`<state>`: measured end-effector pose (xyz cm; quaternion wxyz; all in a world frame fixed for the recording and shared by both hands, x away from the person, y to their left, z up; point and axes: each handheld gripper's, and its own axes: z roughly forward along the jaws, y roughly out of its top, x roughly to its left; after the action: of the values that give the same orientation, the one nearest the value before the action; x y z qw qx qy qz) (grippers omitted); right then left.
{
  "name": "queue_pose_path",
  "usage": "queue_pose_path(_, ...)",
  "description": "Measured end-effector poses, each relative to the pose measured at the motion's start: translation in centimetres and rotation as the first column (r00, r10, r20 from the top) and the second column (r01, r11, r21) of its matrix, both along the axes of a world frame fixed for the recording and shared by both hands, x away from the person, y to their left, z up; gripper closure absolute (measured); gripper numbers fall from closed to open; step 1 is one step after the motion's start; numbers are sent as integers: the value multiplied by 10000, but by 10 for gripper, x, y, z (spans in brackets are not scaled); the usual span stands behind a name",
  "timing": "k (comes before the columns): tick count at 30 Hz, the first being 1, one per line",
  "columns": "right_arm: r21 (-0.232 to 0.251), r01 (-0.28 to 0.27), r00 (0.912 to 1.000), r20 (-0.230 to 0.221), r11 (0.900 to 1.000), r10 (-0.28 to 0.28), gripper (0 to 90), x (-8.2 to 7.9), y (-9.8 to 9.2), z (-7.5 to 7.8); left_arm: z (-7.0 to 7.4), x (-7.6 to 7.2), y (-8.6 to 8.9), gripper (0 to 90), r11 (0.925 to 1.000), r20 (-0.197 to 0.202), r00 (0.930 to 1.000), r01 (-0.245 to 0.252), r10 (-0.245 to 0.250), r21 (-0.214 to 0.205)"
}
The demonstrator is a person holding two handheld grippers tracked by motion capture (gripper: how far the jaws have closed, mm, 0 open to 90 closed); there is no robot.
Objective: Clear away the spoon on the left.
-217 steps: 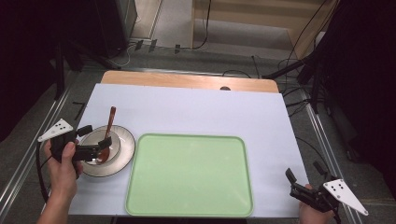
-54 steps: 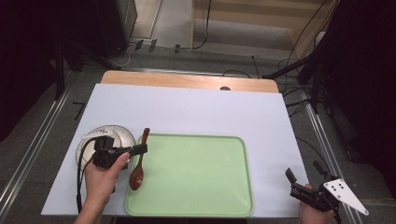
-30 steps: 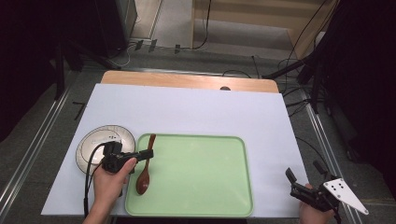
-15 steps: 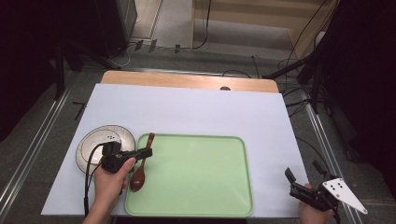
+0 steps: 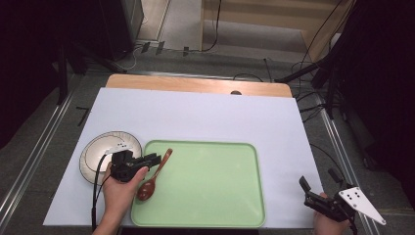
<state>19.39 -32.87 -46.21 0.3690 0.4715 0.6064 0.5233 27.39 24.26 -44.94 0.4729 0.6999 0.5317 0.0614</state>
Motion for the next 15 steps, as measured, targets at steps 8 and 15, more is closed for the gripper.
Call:
queue_pose_path(8,14,17,10000,5,10000,-17,0,0,0,0,0,-1,-2,594,9998,179,9998,-1,-3,218)
queue_pose_path(15,3,22,10000,26,10000,-22,0,1,-1,0,11,-5,7,462,9986,993,9949,237,-189,-476)
